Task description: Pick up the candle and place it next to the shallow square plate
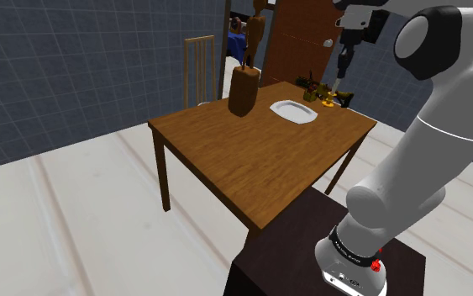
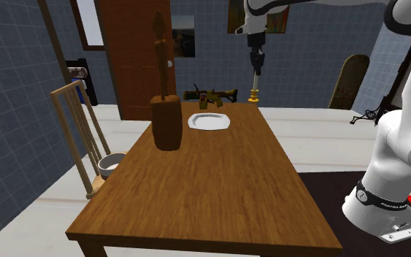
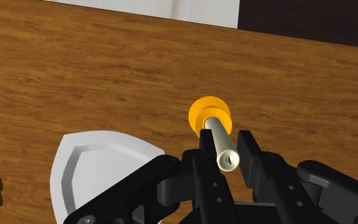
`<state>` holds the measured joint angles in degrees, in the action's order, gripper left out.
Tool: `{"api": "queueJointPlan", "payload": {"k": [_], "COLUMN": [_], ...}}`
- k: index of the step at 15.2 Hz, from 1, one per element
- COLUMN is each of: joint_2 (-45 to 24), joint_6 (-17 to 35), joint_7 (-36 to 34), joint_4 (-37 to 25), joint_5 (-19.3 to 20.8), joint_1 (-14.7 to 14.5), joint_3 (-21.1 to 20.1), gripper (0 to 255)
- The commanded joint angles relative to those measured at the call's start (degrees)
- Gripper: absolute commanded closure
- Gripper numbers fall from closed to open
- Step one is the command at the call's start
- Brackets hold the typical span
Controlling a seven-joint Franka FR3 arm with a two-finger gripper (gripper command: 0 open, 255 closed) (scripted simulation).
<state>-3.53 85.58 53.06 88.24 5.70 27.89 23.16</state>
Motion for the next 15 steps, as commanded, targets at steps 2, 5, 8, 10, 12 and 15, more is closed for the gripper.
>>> {"api": "queueJointPlan", "payload": {"k": [2, 5, 8, 10, 12, 15], "joint_2": [0.65, 1.05, 1.31, 1.40, 1.44, 1.40], "joint_6": [2.44, 4.83, 7.18, 8.73, 10.26, 12.55], "joint_7": [-0.25, -0.61, -0.92, -1.11, -1.28, -1.50], "joint_4": [3.05, 5.82, 8.43, 10.08, 11.66, 13.91], "joint_5": [0.24, 0.39, 0.49, 0.54, 0.57, 0.58], "joint_1": [-0.03, -0.09, -0.12, -0.13, -0.12, -0.11], "joint_3": [-0.01, -0.05, -0.07, -0.08, -0.07, -0.06], "gripper": [255, 255, 255, 255, 255, 255]}}
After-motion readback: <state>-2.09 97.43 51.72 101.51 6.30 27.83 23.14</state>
